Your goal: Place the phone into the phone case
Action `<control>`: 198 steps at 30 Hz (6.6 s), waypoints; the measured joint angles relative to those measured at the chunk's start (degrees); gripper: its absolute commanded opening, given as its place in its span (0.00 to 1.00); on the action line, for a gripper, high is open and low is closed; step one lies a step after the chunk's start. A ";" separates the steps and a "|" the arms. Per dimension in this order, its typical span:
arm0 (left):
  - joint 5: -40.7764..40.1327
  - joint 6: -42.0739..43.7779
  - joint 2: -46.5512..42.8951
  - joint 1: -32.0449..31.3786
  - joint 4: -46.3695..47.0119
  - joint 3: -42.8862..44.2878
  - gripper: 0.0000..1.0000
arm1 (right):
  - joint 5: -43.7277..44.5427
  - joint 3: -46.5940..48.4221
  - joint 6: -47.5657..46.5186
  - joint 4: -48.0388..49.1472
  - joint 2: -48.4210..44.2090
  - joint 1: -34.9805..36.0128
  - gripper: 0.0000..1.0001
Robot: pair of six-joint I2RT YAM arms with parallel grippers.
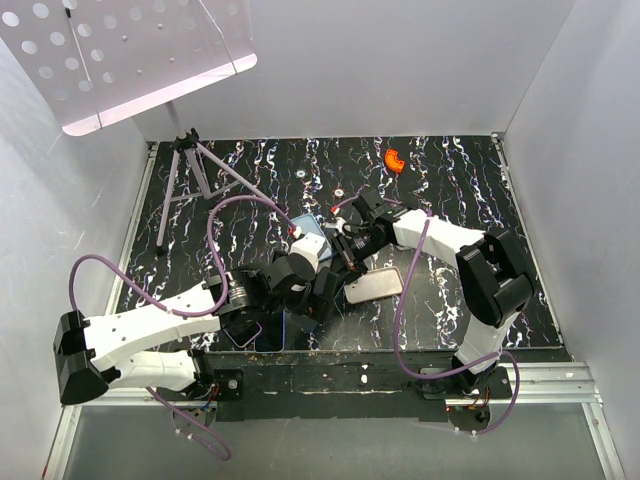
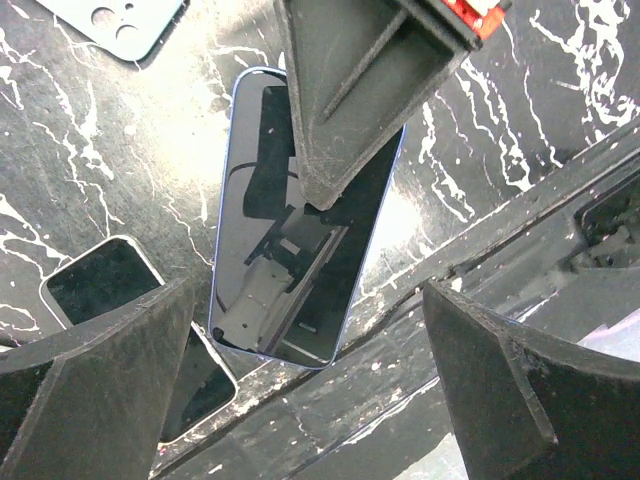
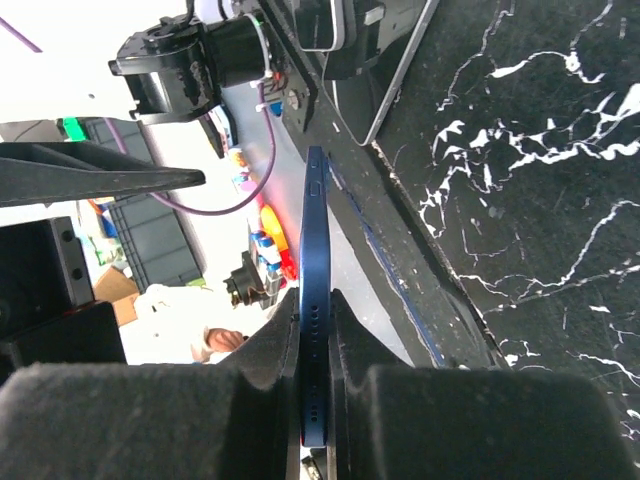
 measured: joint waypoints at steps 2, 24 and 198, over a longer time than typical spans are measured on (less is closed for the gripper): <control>-0.94 -1.07 -0.22 0.00 0.00 0.26 0.98 | 0.90 -0.52 0.59 0.79 -0.26 -0.35 0.01; 1.31 -12.85 7.91 3.58 0.92 1.88 0.85 | 12.44 -13.84 0.52 0.68 -24.35 -32.37 0.01; 24.57 -26.34 14.67 22.86 23.17 -15.45 0.72 | 32.11 -45.68 30.14 52.63 -26.82 -0.96 0.01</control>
